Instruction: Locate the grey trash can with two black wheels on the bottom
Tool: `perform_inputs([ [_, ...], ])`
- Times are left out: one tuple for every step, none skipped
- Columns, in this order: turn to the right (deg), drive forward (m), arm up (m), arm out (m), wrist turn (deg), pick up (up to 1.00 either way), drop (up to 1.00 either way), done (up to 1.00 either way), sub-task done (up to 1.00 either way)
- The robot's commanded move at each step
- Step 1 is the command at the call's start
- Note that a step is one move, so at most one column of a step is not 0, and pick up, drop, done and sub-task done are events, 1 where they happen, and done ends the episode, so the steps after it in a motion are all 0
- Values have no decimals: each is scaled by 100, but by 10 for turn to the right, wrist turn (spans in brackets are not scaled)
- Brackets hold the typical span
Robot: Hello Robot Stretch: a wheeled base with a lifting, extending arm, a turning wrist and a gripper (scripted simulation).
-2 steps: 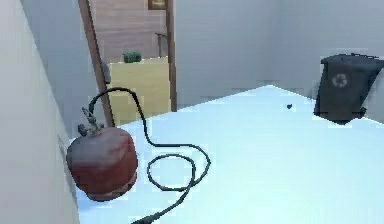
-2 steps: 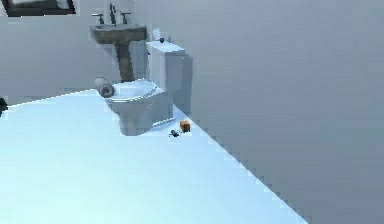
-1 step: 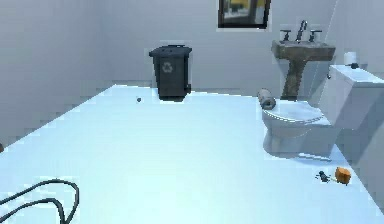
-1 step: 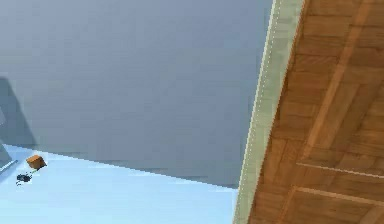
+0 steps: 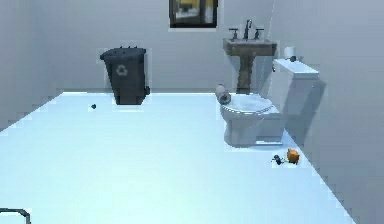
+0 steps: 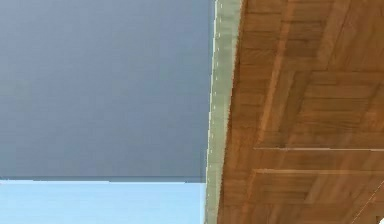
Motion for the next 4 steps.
perform_inputs([
  [0,45,0,0,0,0,0,0,0],
  [-90,0,0,0,0,0,0,0,0],
  [0,100,0,0,0,0,0,0,0],
  [-30,0,0,0,0,0,0,0,0],
])
